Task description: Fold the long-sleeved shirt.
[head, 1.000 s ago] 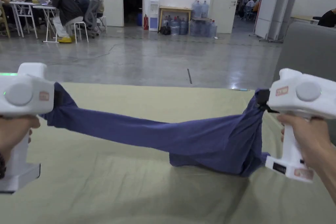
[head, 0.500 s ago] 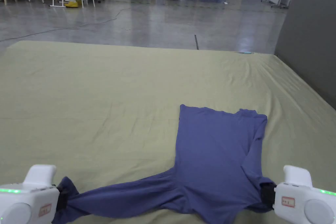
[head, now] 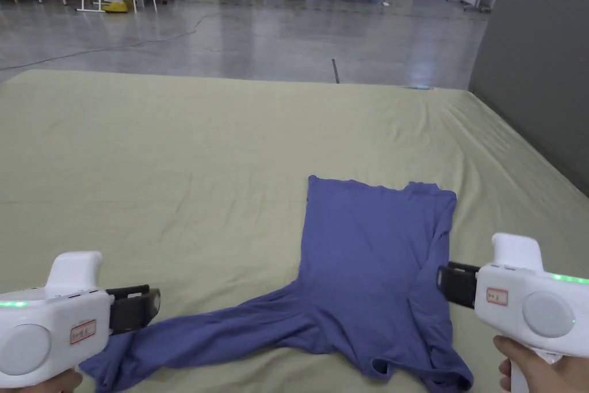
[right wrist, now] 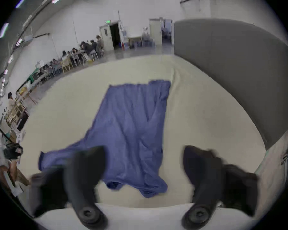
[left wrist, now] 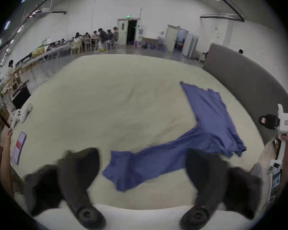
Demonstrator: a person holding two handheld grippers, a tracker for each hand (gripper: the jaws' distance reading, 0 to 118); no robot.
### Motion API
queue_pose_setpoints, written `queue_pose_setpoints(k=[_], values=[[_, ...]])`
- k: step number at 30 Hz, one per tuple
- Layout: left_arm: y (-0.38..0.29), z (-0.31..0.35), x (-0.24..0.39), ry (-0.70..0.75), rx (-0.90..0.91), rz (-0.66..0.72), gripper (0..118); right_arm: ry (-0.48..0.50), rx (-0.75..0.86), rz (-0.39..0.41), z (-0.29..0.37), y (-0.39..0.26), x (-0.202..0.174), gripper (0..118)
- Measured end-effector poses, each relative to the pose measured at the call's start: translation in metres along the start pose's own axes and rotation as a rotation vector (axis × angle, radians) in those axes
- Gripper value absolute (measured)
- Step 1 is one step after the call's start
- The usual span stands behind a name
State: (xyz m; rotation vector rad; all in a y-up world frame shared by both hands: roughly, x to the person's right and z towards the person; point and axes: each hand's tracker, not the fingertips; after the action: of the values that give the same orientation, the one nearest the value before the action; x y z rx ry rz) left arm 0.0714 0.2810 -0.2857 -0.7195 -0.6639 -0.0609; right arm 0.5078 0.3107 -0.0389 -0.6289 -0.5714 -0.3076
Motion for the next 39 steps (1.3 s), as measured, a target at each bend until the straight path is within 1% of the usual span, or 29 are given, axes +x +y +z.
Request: queue_pose_setpoints(k=[1,2,3,5,8,9,10,11,12,13,14,15,16,22,24,25,26,27,28,29,30,31,32,33,34,35,36,37,39], values=[[-0.002,0.002,0.009,-0.029,0.004,0.006,15,-0.009,-0.021,0.002,-0.001,0.001,-0.003,10],[-0.005,0.000,0.021,-0.067,-0.021,0.007,0,-0.023,-0.024,0.003,-0.002,0.000,-0.008,3],[-0.011,0.001,0.034,-0.110,-0.002,-0.003,0,-0.010,-0.013,0.004,-0.002,-0.002,-0.011,3],[-0.019,-0.002,0.060,-0.191,-0.032,-0.038,0,0.016,-0.040,0.023,-0.008,-0.002,-0.015,3],[-0.032,-0.017,0.103,-0.261,-0.087,-0.089,0,0.024,-0.040,0.031,-0.012,-0.007,-0.015,3],[-0.033,-0.026,0.116,-0.274,-0.109,-0.078,0,0.023,-0.047,0.034,-0.014,-0.008,-0.014,3],[-0.036,-0.035,0.127,-0.278,-0.116,-0.071,4,0.022,-0.052,0.033,-0.016,-0.008,-0.014,3],[-0.040,-0.048,0.141,-0.279,-0.127,-0.082,26,0.024,-0.062,0.035,-0.019,-0.009,-0.012,3],[-0.043,-0.061,0.154,-0.275,-0.144,-0.092,69,0.028,-0.069,0.032,-0.023,-0.010,-0.012,3],[-0.044,-0.079,0.165,-0.270,-0.201,-0.111,110,0.029,-0.077,0.029,-0.025,-0.010,-0.010,3],[-0.046,-0.095,0.177,-0.256,-0.246,-0.136,112,0.029,-0.088,0.027,-0.028,-0.011,-0.009,3],[-0.049,-0.108,0.187,-0.271,-0.248,-0.136,110,0.028,-0.091,0.027,-0.029,-0.013,-0.008,3],[-0.050,-0.116,0.197,-0.254,-0.243,-0.132,110,0.028,-0.095,0.027,-0.030,-0.015,-0.006,3],[-0.053,-0.178,0.228,-0.095,-0.359,-0.167,109,0.019,-0.131,0.039,-0.036,-0.024,0.002,3],[-0.057,-0.197,0.231,-0.062,-0.385,-0.169,105,0.014,-0.137,0.038,-0.036,-0.026,0.006,3],[-0.060,-0.204,0.233,-0.051,-0.392,-0.175,95,0.010,-0.140,0.037,-0.037,-0.027,0.008,3],[-0.065,-0.207,0.235,-0.020,-0.401,-0.215,85,0.003,-0.145,0.037,-0.038,-0.028,0.009,3],[-0.068,-0.208,0.237,-0.011,-0.367,-0.287,80,-0.005,-0.153,0.040,-0.039,-0.028,0.010,3],[-0.070,-0.204,0.238,-0.038,-0.350,-0.328,76,-0.010,-0.157,0.040,-0.039,-0.028,0.012,3],[-0.068,-0.199,0.239,-0.029,-0.338,-0.340,65,-0.013,-0.162,0.041,-0.040,-0.029,0.013,3],[-0.066,-0.195,0.239,-0.012,-0.302,-0.359,29,-0.016,-0.168,0.043,-0.042,-0.029,0.013,3],[-0.062,-0.190,0.235,0.012,-0.262,-0.365,1,-0.022,-0.174,0.045,-0.044,-0.029,0.013,3],[-0.058,-0.190,0.231,-0.046,-0.293,-0.313,1,-0.026,-0.177,0.046,-0.044,-0.029,0.012,3],[-0.053,-0.187,0.226,-0.067,-0.312,-0.256,1,-0.027,-0.180,0.049,-0.044,-0.029,0.012,3],[-0.049,-0.179,0.218,-0.102,-0.272,-0.193,1,-0.024,-0.180,0.051,-0.042,-0.027,0.011,3],[-0.045,-0.169,0.211,-0.138,-0.252,-0.179,1,-0.019,-0.178,0.052,-0.041,-0.025,0.011,3],[-0.044,-0.159,0.206,-0.140,-0.218,-0.169,1,-0.014,-0.174,0.053,-0.039,-0.022,0.009,3],[-0.037,-0.147,0.197,-0.110,-0.169,-0.175,1,-0.007,-0.166,0.059,-0.037,-0.017,0.008,3],[-0.031,-0.128,0.183,-0.172,-0.122,-0.151,1,0.009,-0.148,0.073,-0.038,-0.004,0.003,3]])
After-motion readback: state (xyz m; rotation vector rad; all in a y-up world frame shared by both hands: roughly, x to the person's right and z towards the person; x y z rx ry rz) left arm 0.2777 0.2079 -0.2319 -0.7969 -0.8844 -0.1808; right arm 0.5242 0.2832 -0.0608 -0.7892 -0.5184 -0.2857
